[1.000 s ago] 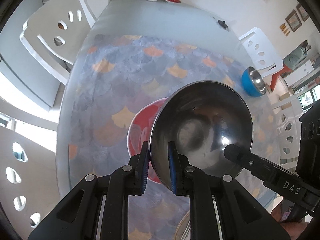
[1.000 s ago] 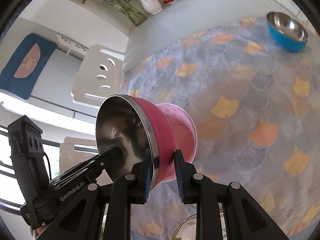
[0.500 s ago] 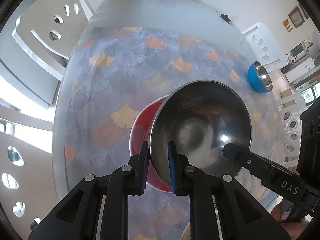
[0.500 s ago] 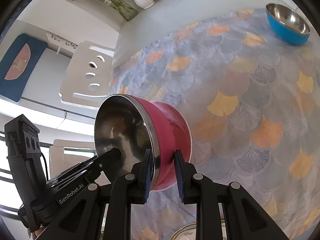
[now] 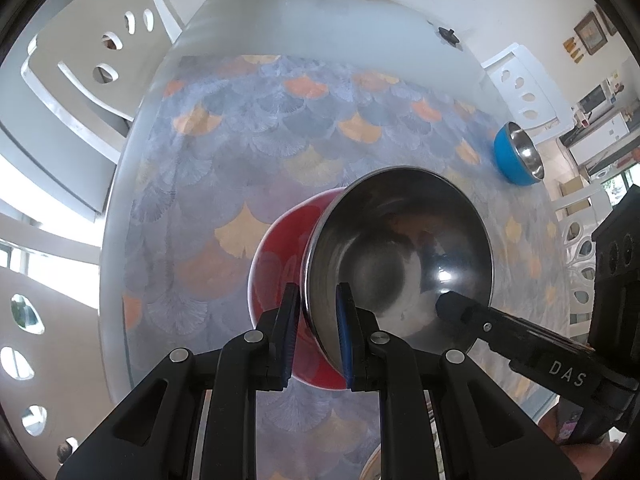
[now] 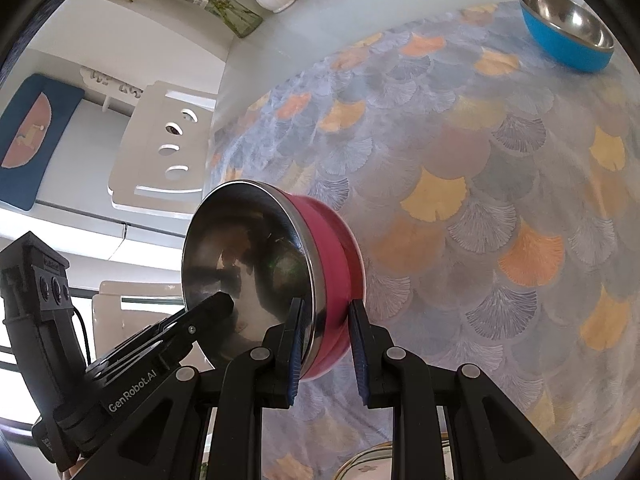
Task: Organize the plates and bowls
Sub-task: 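Lower the magenta bowl into the pink Melody bowl with both tools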
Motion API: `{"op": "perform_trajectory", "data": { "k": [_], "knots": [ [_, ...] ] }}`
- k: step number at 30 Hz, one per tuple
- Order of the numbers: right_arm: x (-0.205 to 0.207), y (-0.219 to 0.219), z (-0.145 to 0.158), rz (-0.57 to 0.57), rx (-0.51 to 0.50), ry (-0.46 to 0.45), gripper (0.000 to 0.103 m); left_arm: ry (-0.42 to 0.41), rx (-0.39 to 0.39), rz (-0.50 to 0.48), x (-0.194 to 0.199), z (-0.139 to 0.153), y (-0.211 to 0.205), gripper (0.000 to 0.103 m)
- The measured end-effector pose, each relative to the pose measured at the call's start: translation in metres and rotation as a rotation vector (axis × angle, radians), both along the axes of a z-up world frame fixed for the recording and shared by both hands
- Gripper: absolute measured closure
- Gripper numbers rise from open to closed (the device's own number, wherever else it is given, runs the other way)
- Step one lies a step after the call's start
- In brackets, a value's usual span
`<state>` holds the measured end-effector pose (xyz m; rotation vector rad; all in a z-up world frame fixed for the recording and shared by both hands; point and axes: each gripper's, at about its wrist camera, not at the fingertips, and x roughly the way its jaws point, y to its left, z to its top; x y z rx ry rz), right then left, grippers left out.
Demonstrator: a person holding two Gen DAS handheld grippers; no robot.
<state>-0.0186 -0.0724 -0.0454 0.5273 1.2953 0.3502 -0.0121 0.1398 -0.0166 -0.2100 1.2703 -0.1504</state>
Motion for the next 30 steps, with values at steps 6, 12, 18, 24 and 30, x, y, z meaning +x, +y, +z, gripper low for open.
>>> {"op": "perform_trajectory", "data": {
  "k": [6,12,18,24,30],
  "knots": [
    [0.001,0.003,-0.002,0.008,-0.004,0.018,0.082,-0.001,0.002,0.001,0.001,-0.001,0.002,0.089],
    [0.003,0.009,-0.003,0.023,0.001,0.013,0.081,0.003,-0.008,0.023,0.003,-0.003,0.012,0.089],
    [0.003,0.012,-0.009,0.014,0.002,0.033,0.080,0.006,-0.004,0.021,0.002,-0.005,0.014,0.089],
    [0.002,0.008,-0.009,-0.006,0.013,0.035,0.078,0.006,-0.013,0.015,0.001,-0.006,0.013,0.089],
    [0.002,0.004,-0.005,-0.006,0.024,0.022,0.078,-0.002,-0.021,0.007,-0.002,-0.005,0.009,0.088]
  ]
}}
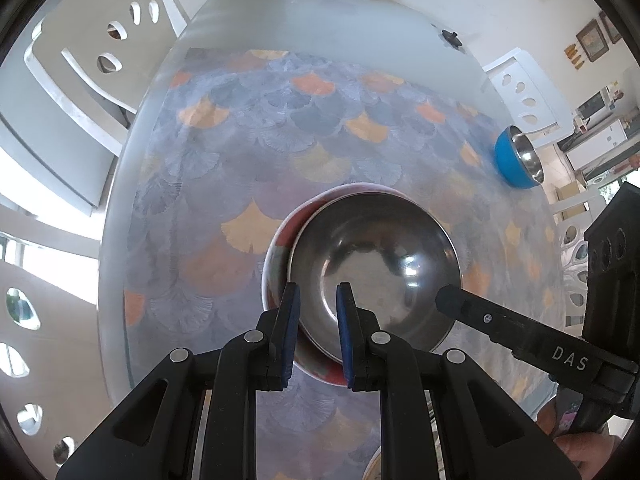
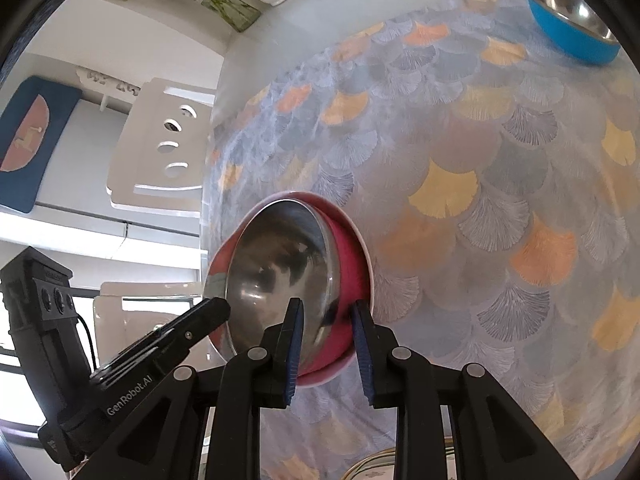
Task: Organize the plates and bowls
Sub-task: 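Lower the magenta bowl into the pink Melody bowl with both tools, then open both tools and pull back from the nested bowls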
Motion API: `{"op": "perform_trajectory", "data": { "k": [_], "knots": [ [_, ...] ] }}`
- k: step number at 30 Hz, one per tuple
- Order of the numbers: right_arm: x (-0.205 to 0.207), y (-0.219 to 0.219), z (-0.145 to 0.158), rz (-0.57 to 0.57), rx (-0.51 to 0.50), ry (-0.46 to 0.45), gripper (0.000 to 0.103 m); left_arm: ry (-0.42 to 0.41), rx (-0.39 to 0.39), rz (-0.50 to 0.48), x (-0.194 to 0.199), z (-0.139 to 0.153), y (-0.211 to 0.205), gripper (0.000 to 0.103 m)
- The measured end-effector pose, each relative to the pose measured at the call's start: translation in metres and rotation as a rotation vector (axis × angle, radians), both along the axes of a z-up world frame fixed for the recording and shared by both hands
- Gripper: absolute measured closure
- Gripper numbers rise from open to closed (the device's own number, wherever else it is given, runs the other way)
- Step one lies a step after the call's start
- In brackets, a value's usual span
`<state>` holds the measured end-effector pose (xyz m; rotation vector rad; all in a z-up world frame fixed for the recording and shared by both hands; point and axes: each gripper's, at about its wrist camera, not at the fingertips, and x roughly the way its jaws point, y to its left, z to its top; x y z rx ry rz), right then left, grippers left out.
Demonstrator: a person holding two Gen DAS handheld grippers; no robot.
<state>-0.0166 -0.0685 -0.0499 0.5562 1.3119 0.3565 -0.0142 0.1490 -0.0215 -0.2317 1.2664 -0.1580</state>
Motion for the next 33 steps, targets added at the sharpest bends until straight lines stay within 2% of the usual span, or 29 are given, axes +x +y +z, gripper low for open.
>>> {"op": "perform_trajectory", "data": {
  "k": [15,21,23,33],
  "knots": [
    [-0.006,-0.006,-0.006,-0.017,0.062,0.016,0.078,-0.005,-0.006,0.027,-0.010,0.009,0.006,0.086],
    [-0.010,-0.010,-0.006,-0.021,0.114,0.021,0.078,0.013,0.023,0.015,-0.017,0.011,0.002,0.085],
    [-0.012,-0.010,-0.004,-0.022,0.130,0.019,0.078,0.020,0.031,0.017,-0.020,0.010,0.002,0.081],
    [-0.020,-0.015,0.011,0.004,0.189,-0.018,0.078,0.021,0.029,-0.002,-0.031,0.015,-0.012,0.081]
  ]
}}
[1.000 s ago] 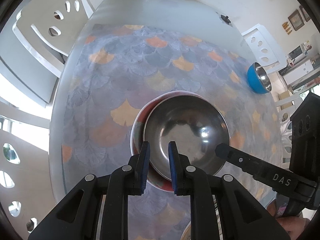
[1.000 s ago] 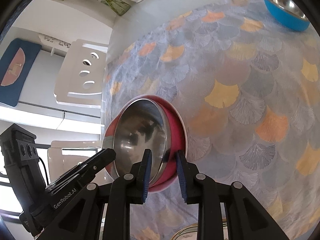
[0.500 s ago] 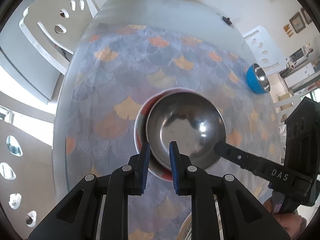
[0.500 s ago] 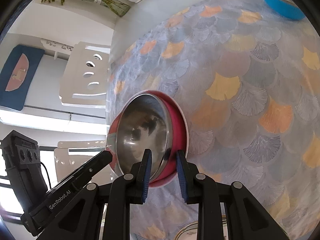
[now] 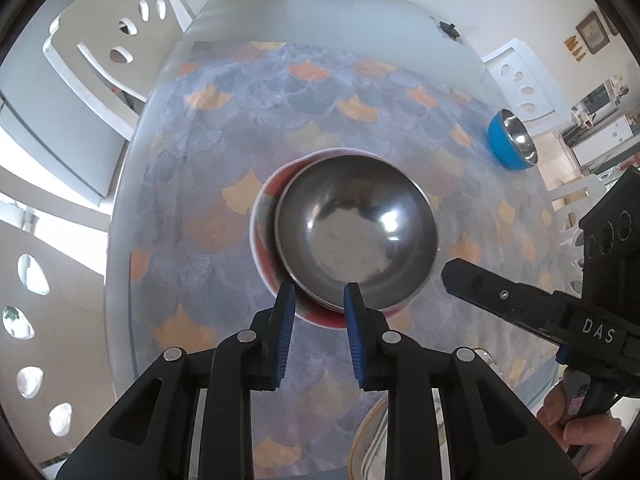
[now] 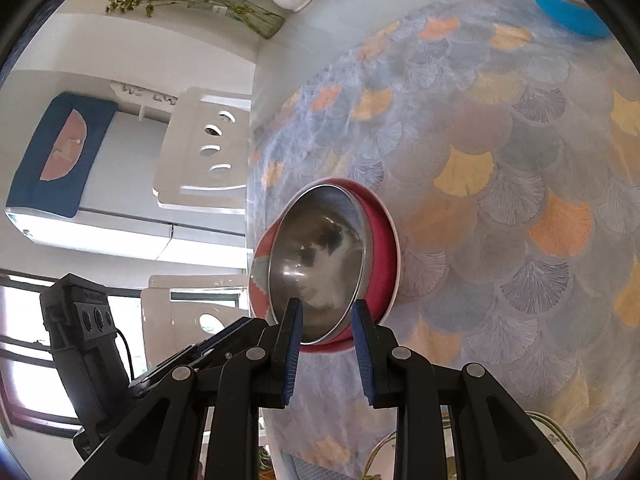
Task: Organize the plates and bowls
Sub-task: 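Open both tools and pull back from the nested bowls, then move both tools across the table to the blue steel bowl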
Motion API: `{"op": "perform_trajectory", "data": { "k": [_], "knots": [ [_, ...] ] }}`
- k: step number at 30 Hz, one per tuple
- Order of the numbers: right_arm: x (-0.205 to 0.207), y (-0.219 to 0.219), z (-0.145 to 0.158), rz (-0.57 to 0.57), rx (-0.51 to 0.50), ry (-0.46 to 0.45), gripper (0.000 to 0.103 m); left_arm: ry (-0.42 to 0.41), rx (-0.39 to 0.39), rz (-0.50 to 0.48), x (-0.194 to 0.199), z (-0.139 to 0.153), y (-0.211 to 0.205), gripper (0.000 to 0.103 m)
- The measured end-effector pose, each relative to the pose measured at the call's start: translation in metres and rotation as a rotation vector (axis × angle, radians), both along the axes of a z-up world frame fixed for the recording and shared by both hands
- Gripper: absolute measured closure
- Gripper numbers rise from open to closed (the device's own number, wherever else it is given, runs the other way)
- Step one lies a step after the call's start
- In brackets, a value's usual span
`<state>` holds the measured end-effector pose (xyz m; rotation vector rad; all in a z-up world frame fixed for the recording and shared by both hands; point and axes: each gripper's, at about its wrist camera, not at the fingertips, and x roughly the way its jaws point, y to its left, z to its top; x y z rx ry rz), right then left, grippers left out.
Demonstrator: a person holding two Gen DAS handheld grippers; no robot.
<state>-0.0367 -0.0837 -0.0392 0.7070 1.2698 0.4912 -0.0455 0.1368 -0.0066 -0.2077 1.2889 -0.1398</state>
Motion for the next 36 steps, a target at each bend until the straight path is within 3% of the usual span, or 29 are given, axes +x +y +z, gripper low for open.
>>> {"op": "perform_trajectory", "data": {
  "k": [13,17,26,27,29,31,36],
  "knots": [
    [-0.015,-0.040,0.002,-0.022,0.010,0.020,0.078,0.014,-0.014,-0.032,-0.004,0.012,-0.041,0.077],
    [-0.016,-0.055,0.001,-0.036,0.011,0.027,0.070,0.023,-0.004,-0.048,-0.005,0.011,-0.059,0.077],
    [-0.013,-0.090,-0.005,-0.021,-0.001,0.052,0.068,0.036,0.007,-0.062,0.002,0.010,-0.099,0.074],
    [-0.013,-0.095,-0.005,-0.021,-0.003,0.052,0.066,0.034,0.004,-0.059,0.003,0.011,-0.104,0.072],
    [-0.011,-0.106,-0.005,-0.018,-0.006,0.050,0.053,0.033,0.005,-0.051,0.005,0.011,-0.111,0.066],
    [-0.010,-0.117,-0.005,-0.019,-0.007,0.047,0.052,0.030,0.002,-0.039,0.006,0.012,-0.118,0.059],
    [-0.006,-0.148,-0.006,-0.027,-0.011,0.054,0.052,0.036,0.004,-0.029,0.009,0.011,-0.140,0.055]
  ]
}}
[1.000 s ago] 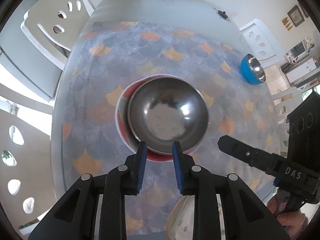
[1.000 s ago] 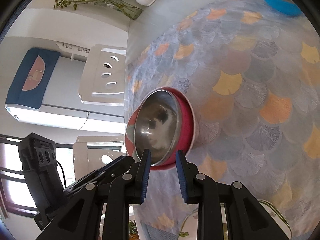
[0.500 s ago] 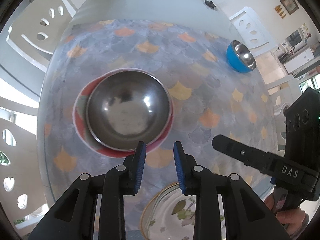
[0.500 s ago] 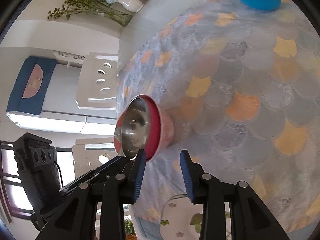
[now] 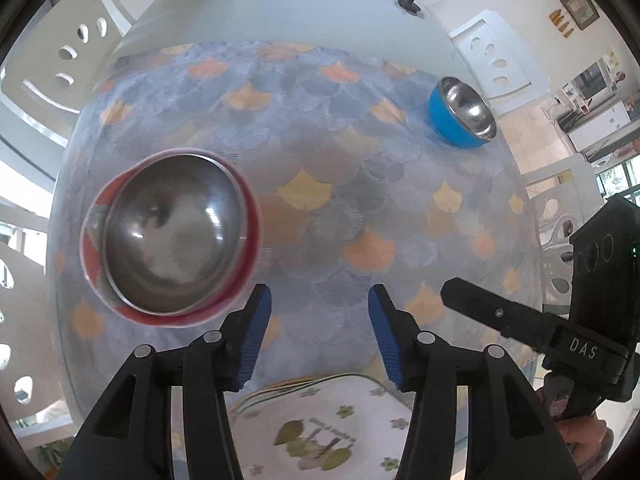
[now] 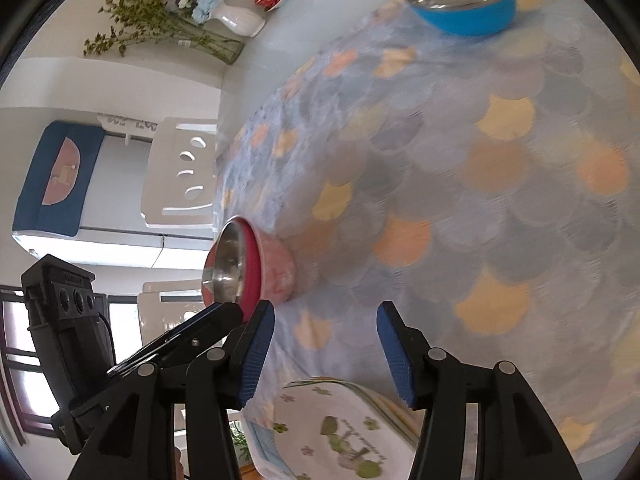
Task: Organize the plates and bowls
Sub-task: 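Move both tools across the table to the blue steel bowl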
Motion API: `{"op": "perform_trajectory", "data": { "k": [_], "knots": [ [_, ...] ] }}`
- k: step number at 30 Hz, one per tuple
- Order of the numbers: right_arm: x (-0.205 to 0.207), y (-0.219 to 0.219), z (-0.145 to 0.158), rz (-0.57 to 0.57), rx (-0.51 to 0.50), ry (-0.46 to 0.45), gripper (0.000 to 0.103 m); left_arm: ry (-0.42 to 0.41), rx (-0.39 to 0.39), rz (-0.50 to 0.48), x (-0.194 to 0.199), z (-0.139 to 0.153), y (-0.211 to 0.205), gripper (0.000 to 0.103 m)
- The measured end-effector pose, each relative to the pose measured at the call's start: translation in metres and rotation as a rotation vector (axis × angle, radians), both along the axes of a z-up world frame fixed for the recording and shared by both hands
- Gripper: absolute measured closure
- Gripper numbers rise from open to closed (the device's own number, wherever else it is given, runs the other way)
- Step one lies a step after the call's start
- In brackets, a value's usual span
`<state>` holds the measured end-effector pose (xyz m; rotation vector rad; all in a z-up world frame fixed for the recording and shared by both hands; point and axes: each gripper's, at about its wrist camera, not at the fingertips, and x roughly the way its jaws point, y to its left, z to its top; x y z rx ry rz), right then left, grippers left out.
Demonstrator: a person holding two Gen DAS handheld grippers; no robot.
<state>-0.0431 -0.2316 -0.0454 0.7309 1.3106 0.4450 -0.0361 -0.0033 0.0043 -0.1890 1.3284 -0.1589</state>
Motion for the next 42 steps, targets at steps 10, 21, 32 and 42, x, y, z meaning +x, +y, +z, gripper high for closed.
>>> {"op": "perform_trajectory", "data": {
  "k": [10,21,32,42],
  "knots": [
    [0.005,-0.048,-0.010,-0.028,0.030,0.019,0.051,0.022,0.036,-0.005,0.002,-0.006,-0.037,0.054],
    [0.016,-0.075,-0.020,-0.016,0.039,0.037,0.051,0.033,0.047,-0.007,0.011,-0.013,-0.066,0.054],
    [0.045,-0.110,-0.009,0.011,-0.021,-0.003,0.051,0.015,0.062,0.016,0.058,-0.006,-0.094,0.047],
    [0.101,-0.168,-0.008,-0.078,-0.053,-0.045,0.050,-0.052,0.027,0.041,0.141,-0.001,-0.132,0.047]
  ]
}}
